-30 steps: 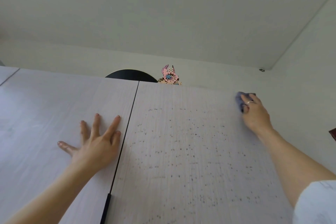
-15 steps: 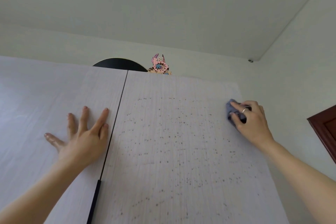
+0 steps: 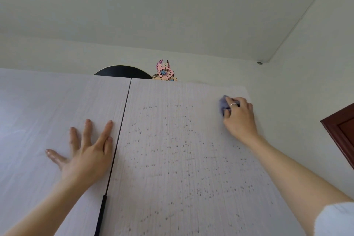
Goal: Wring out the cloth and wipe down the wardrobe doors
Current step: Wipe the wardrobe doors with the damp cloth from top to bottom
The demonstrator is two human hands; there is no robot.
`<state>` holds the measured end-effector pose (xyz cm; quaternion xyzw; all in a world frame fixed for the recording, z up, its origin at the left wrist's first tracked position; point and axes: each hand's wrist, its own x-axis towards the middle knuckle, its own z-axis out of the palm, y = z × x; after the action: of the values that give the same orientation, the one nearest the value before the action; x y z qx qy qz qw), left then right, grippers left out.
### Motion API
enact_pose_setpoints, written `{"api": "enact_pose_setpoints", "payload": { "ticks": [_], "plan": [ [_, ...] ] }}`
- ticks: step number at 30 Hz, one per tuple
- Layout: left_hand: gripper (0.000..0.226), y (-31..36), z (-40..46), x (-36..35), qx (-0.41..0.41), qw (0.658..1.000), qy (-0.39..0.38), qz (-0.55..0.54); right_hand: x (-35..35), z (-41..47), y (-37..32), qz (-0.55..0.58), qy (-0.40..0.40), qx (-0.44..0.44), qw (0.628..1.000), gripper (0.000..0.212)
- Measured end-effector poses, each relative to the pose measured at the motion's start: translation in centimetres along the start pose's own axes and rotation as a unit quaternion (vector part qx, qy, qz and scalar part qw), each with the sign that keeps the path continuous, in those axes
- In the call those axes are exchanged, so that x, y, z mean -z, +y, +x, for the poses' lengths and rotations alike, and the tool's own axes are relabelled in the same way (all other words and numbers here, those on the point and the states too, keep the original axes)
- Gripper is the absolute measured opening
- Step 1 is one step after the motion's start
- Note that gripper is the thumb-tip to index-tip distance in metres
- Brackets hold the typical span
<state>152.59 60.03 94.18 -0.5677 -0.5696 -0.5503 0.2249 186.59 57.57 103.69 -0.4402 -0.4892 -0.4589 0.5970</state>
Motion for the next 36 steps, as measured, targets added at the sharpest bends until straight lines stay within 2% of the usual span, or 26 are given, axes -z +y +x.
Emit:
{"api": "enact_pose_setpoints", "payload": {
  "ticks": [2, 4, 7, 9, 11, 12, 14, 16, 19, 20, 21, 23, 26, 28, 30, 33, 34, 36],
  "plan": [
    [0.046, 0.1, 0.0, 0.0, 0.002, 1.000, 0.000, -0.006, 0.0, 0.6, 1.5, 0.015, 0.019, -0.101, 0.995, 0.038],
    [0.047, -0.1, 0.2, 0.0, -0.001, 1.000, 0.001, -0.003, -0.9, 0.9, 0.0, 0.032, 0.036, -0.109, 0.993, 0.036],
    [0.047, -0.2, 0.3, -0.2, -0.004, 1.000, 0.001, 0.005, -2.6, -0.6, -5.6, 0.056, 0.003, 0.030, 0.998, 0.044],
    [0.047, -0.2, 0.1, -0.3, -0.005, 1.000, 0.006, 0.004, -3.6, -3.2, -9.3, 0.090, -0.050, 0.164, 0.981, 0.044],
    [0.047, -0.3, 0.1, -0.3, -0.007, 1.000, 0.006, 0.004, -3.5, -4.7, -10.8, 0.095, -0.108, 0.253, 0.957, 0.044],
    [0.047, -0.4, 0.1, -0.3, -0.008, 1.000, 0.003, 0.006, -3.1, -4.6, -10.4, 0.078, -0.111, 0.279, 0.951, 0.044],
    [0.047, -0.6, 0.0, -0.3, -0.011, 1.000, 0.000, 0.014, -2.3, -3.5, -9.2, 0.029, -0.055, 0.312, 0.948, 0.042],
    [0.047, -0.8, -0.2, -0.3, -0.014, 1.000, -0.004, 0.018, -1.9, -2.4, -7.5, 0.028, -0.006, 0.239, 0.971, 0.041],
    [0.047, -0.9, -0.3, -0.3, -0.016, 1.000, -0.004, 0.016, -2.7, -1.1, -6.8, 0.062, -0.017, 0.020, 0.998, 0.047],
    [0.047, -1.0, -0.4, -0.3, -0.016, 1.000, -0.005, 0.017, -3.2, -0.9, -7.3, 0.057, -0.011, -0.004, 0.998, 0.048],
    [0.047, -0.8, -0.4, -0.3, -0.018, 1.000, -0.005, 0.016, -3.5, -1.0, -8.0, 0.047, -0.007, 0.005, 0.999, 0.049],
    [0.047, -0.9, -0.3, -0.2, -0.022, 1.000, -0.004, 0.020, -4.2, -2.0, -10.3, 0.054, -0.020, 0.100, 0.993, 0.048],
    [0.047, -1.0, -0.3, -0.1, -0.023, 0.999, -0.012, 0.019, -4.1, -5.6, -13.5, 0.067, -0.105, 0.310, 0.943, 0.047],
    [0.047, -1.1, -0.3, -0.1, -0.026, 0.999, -0.017, 0.026, -3.4, -5.7, -13.8, 0.059, -0.139, 0.365, 0.919, 0.048],
    [0.047, -1.3, -0.4, 0.0, -0.031, 0.999, -0.022, 0.030, -3.4, -3.7, -13.2, 0.055, -0.127, 0.298, 0.945, 0.046],
    [0.047, -1.5, -0.5, 0.0, -0.036, 0.999, -0.022, 0.032, -4.6, -0.7, -12.5, 0.059, -0.063, 0.133, 0.987, 0.046],
    [0.047, -1.6, -0.5, 0.0, -0.038, 0.998, -0.022, 0.034, -5.3, -0.5, -12.9, 0.056, -0.042, 0.111, 0.991, 0.046],
    [0.047, -1.6, -0.5, -0.1, -0.040, 0.998, -0.022, 0.039, -6.1, -1.2, -14.2, 0.061, -0.031, 0.160, 0.985, 0.045]
  ]
}}
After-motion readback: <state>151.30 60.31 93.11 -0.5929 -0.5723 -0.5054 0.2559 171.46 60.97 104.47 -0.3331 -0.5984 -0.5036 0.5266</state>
